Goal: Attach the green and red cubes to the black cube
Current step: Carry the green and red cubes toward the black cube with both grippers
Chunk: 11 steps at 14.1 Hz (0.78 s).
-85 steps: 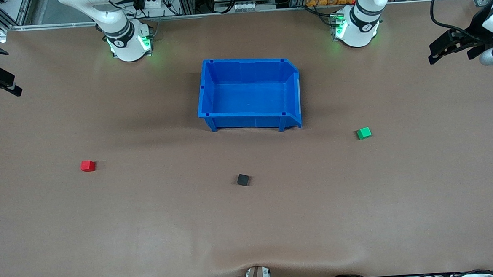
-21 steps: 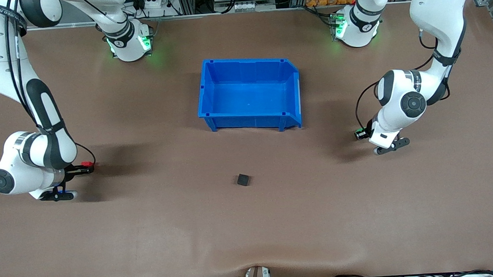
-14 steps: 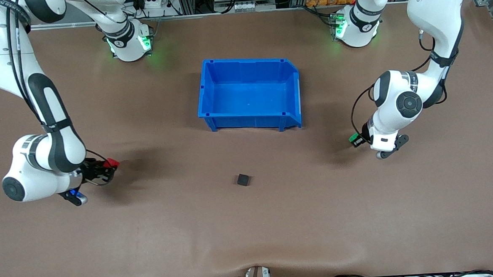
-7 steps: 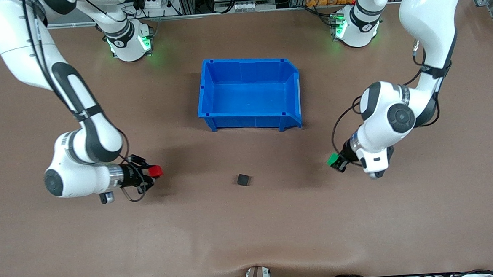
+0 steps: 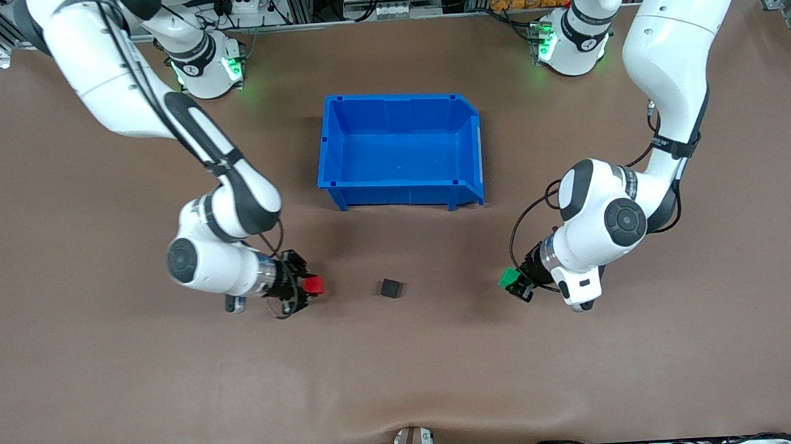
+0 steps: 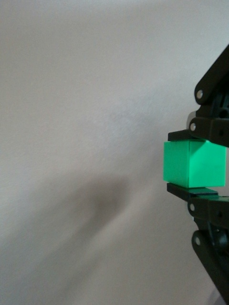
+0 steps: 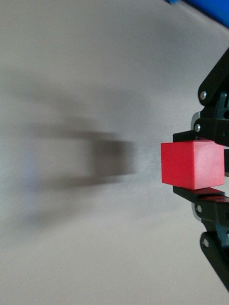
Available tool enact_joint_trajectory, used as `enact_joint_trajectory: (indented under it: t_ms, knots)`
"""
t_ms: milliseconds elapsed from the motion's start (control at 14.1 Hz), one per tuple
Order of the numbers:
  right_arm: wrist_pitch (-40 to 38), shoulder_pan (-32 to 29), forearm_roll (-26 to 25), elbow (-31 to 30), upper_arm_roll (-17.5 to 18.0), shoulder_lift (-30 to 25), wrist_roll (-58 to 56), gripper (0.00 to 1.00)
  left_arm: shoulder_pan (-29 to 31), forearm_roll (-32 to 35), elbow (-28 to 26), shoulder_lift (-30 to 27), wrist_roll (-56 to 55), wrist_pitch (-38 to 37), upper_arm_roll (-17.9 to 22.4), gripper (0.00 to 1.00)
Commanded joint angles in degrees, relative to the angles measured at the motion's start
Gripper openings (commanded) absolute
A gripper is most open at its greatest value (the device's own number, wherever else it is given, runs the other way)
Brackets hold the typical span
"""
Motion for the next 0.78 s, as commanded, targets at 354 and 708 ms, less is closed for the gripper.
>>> enact_joint_trajectory:
  t_ms: [354, 708]
  knots:
    - [8.3, 8.4, 0.5, 6.7, -0.7, 8.4, 11.4, 0.00, -2.1, -4.1, 3.2, 2.6, -3.8, -1.7, 0.0, 0.00]
    - [8.3, 13.9, 0.4, 12.6, -3.9, 12.0, 15.4, 0.00, -3.4, -4.1, 2.9, 2.6, -7.2, -1.7, 0.1, 0.00]
